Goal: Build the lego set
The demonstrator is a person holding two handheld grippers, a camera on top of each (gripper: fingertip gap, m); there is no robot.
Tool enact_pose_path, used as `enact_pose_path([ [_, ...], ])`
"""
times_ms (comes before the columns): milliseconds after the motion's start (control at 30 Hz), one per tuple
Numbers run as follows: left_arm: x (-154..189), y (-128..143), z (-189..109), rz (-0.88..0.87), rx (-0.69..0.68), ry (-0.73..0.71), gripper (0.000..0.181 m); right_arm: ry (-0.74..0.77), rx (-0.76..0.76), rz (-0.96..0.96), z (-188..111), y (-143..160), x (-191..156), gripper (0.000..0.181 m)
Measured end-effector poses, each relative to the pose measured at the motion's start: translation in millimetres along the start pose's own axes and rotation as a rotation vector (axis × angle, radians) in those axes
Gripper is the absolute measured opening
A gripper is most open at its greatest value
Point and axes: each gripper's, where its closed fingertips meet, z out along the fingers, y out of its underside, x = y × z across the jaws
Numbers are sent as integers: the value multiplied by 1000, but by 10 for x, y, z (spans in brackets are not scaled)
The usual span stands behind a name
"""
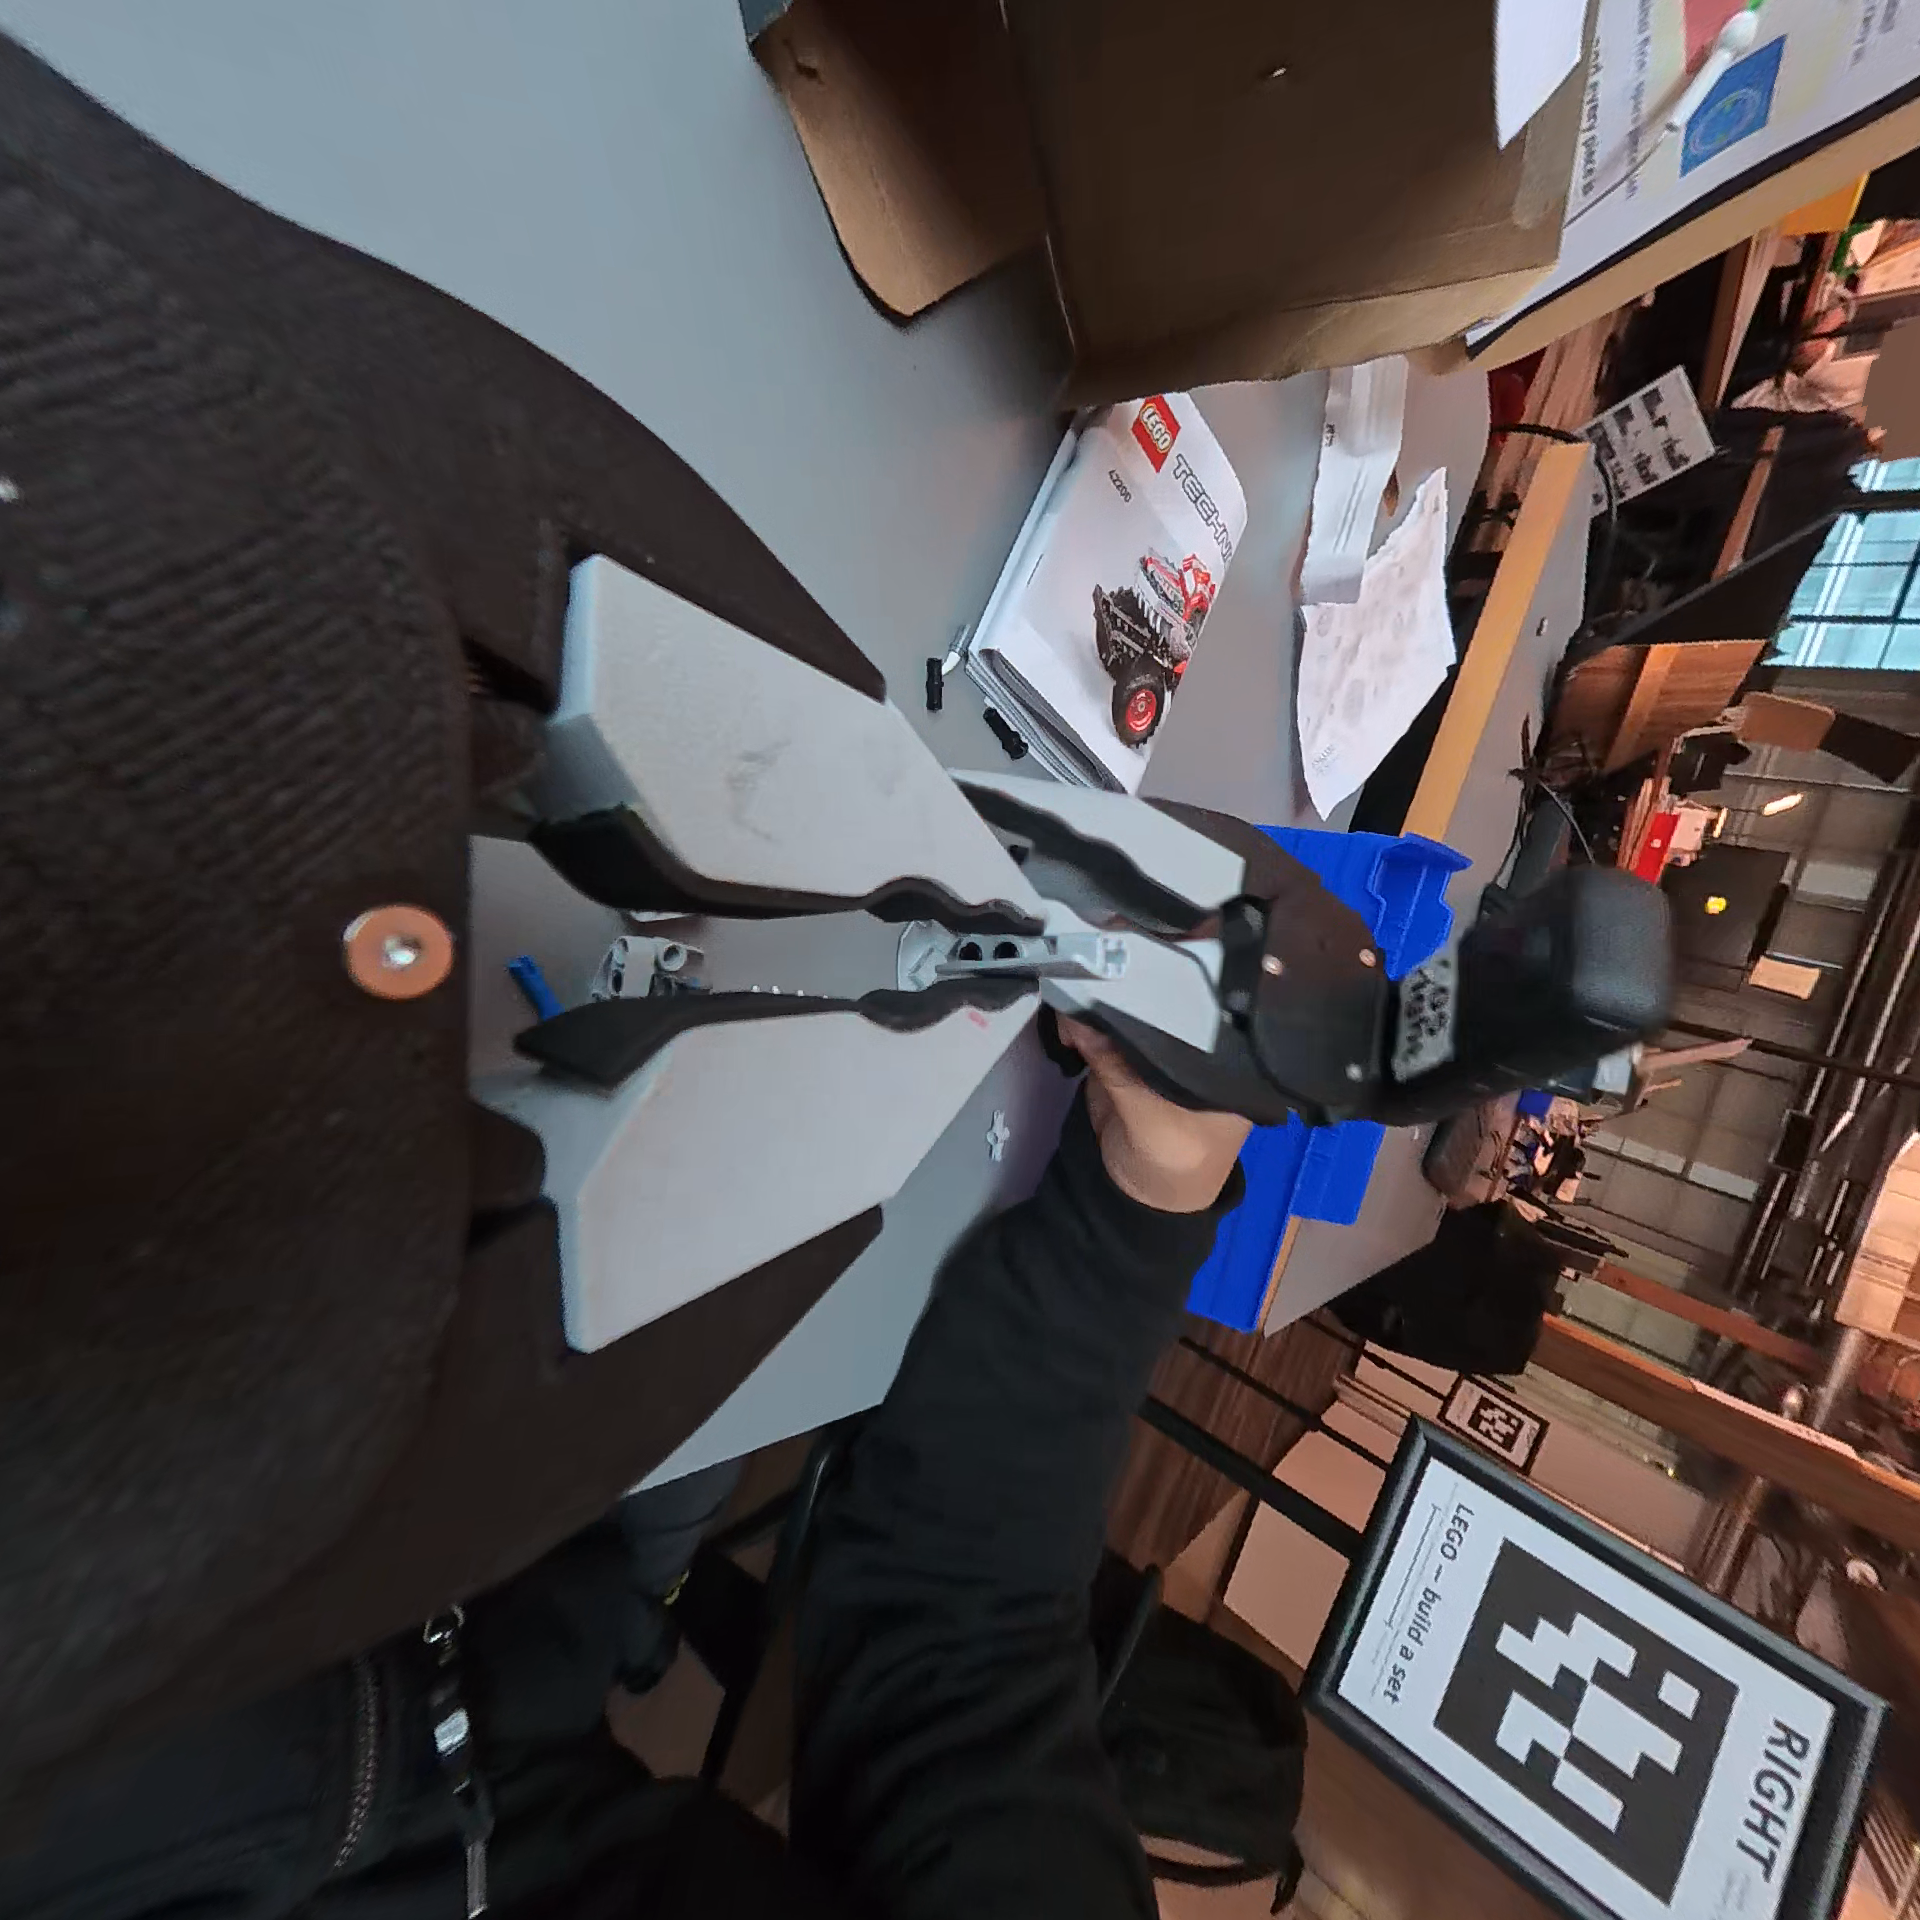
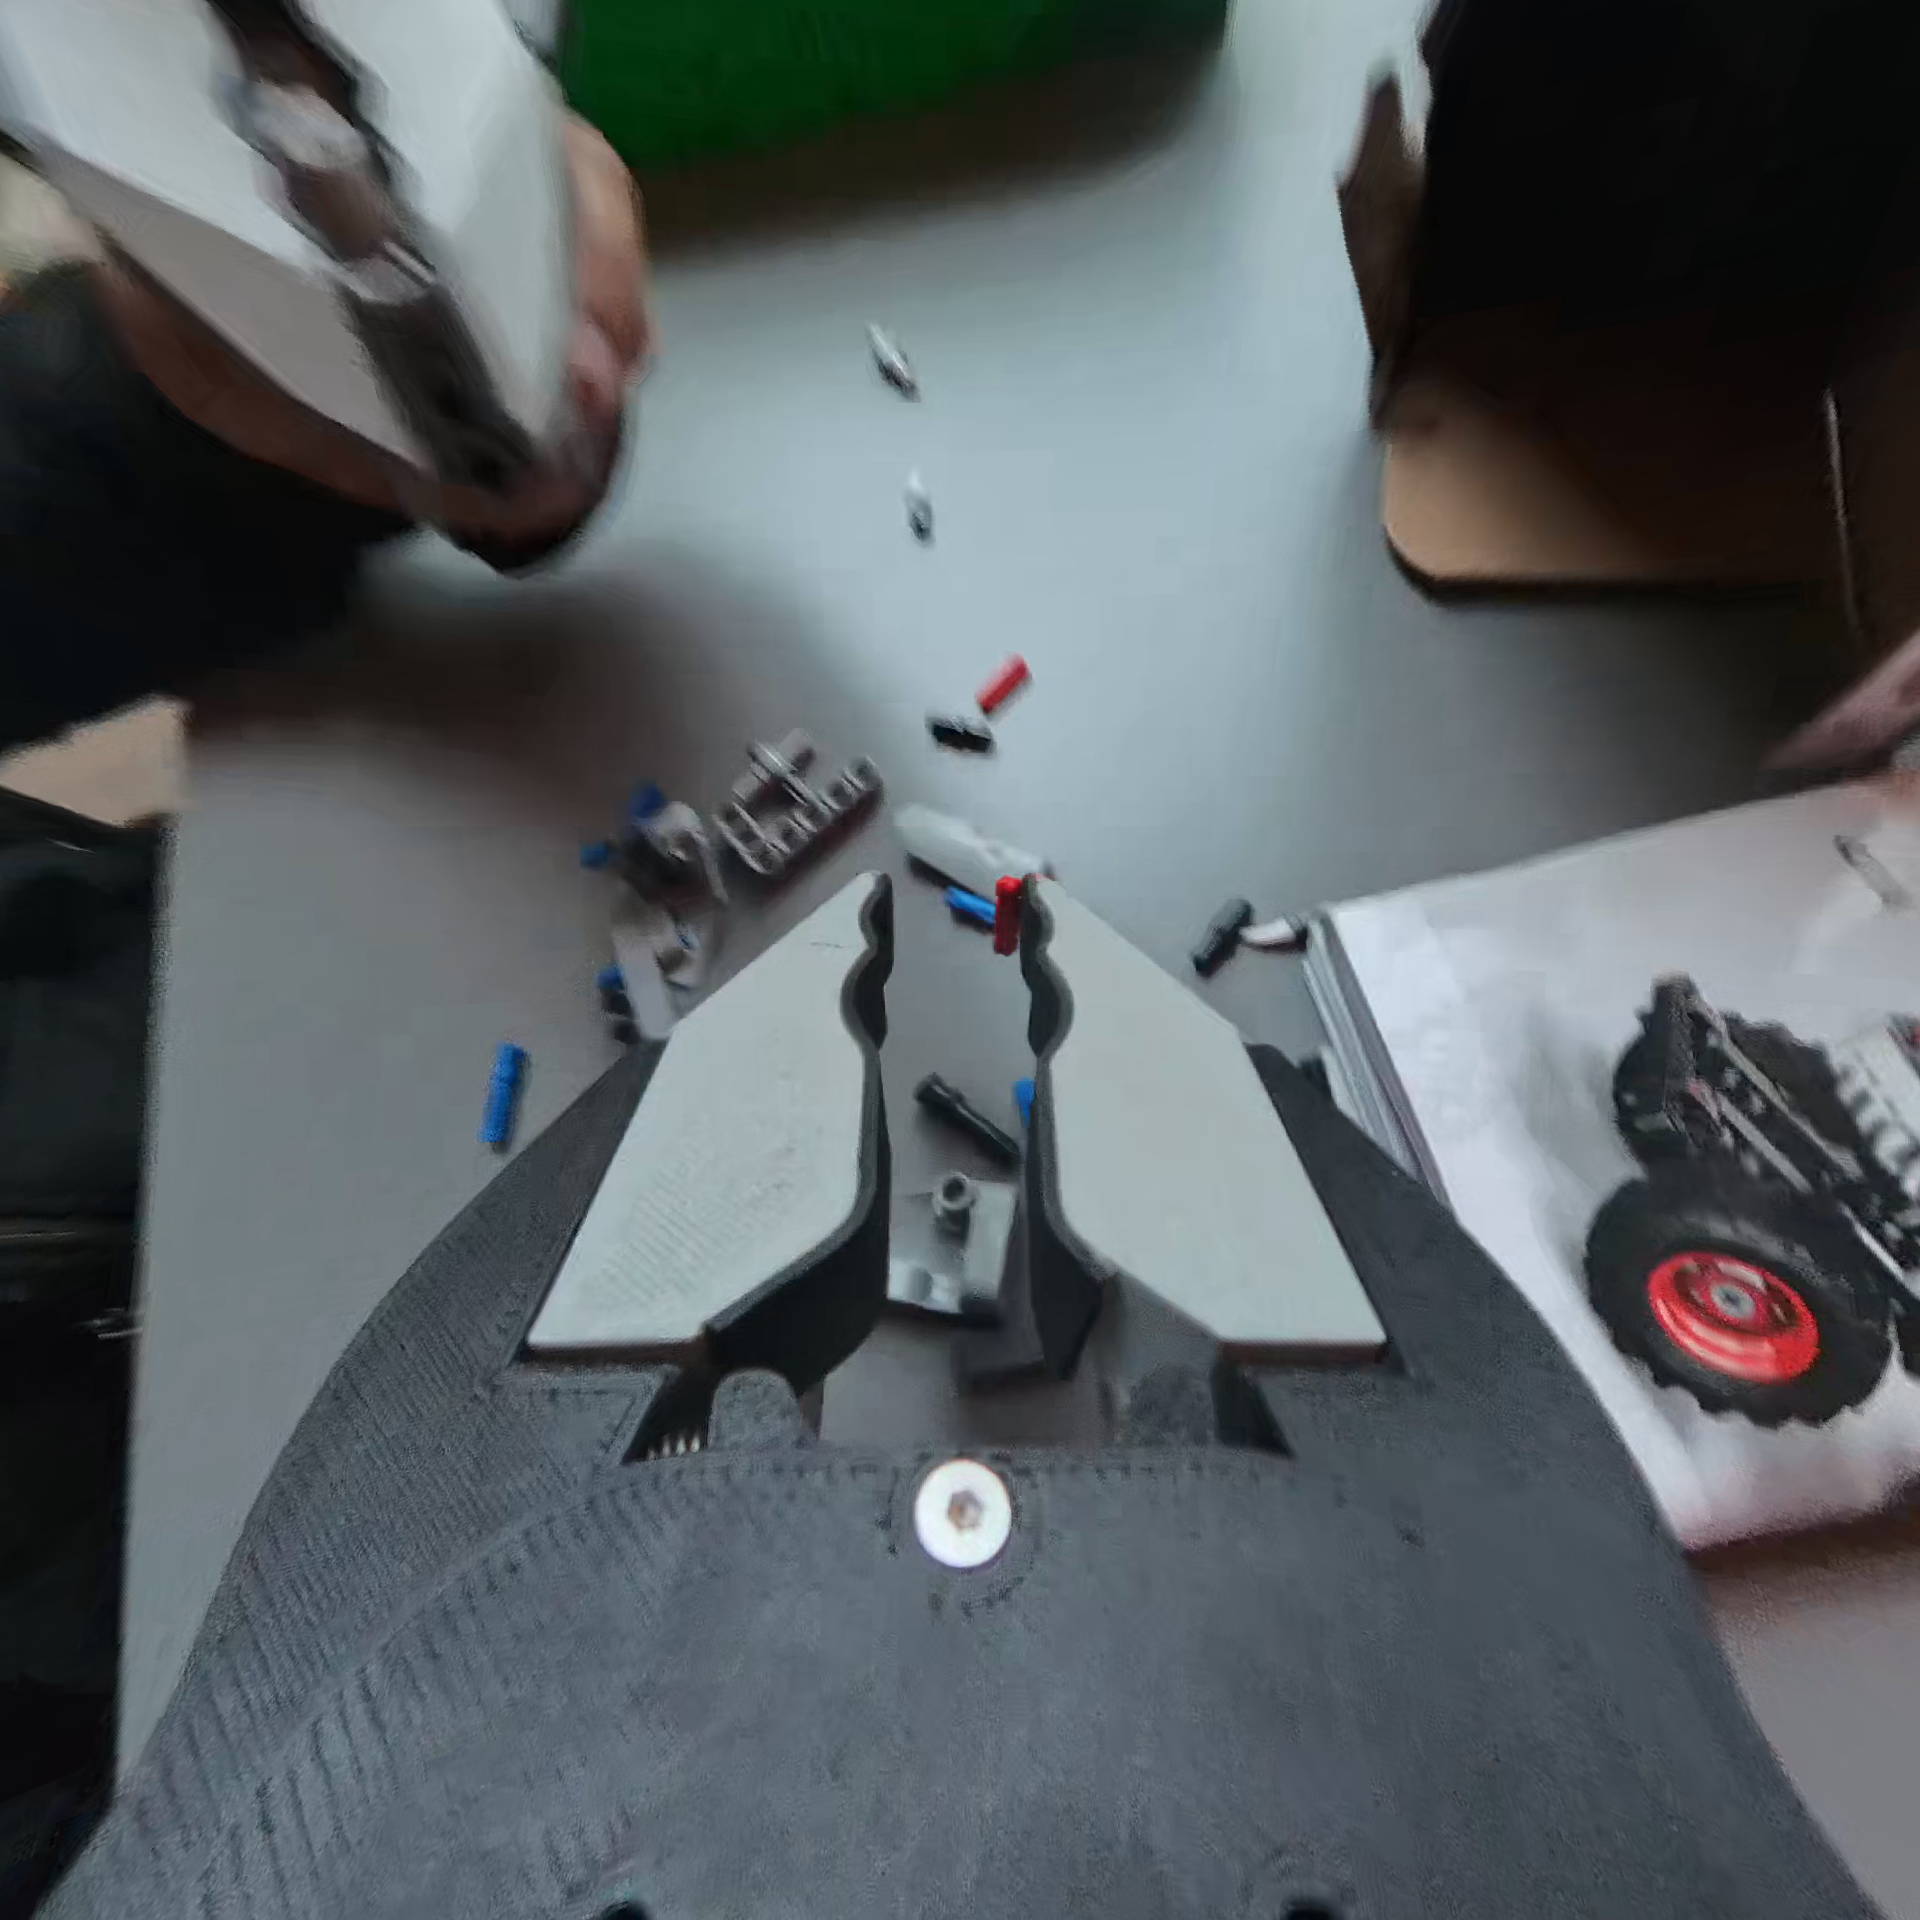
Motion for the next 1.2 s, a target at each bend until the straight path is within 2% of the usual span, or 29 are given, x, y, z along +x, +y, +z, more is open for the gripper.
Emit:
enact_pose_path([
  [67, 34, -10, -19, -1, 1, 27, 5, 93, -151, -13, 63, 238, 135, 22],
  [100, 51, -8, -22, 0, -4, 38, 5, 118, -167, -29, 68, 263, 166, 22],
  [200, 77, 18, -11, 2, -23, 56, 5, 86, -164, -33, 46, 256, 106, 26],
  [300, 59, 79, 8, -3, -57, 50, 5, 35, -49, -46, 31, 71, 22, 30],
  [400, 58, 113, 22, -11, -71, 56, 5, 71, -171, -55, 64, 288, 102, 31],
  [467, 36, 141, 27, -11, -86, 47, 5, 142, -179, -123, 15, 264, 173, 26],
  [533, 32, 152, 28, -16, -90, 48, 5, 182, -106, -223, -45, 110, 143, 27],
  [667, 39, 171, 43, -41, -100, 61, 5, 88, 105, -318, -168, -253, -170, 35],
  [767, 85, 214, 71, -42, -124, 85, 5, -46, 292, -307, -301, -516, -448, 22],
  [833, 103, 254, 96, -14, -145, 81, 5, -141, 366, -291, -359, -607, -609, 21],
  [1000, 123, 322, 142, 29, -185, 66, 5, -166, 293, -314, -218, -509, -681, 5],
  [1200, 107, 276, 133, 7, -157, 65, 10, -168, 300, -263, -218, -551, -648, 4],
])
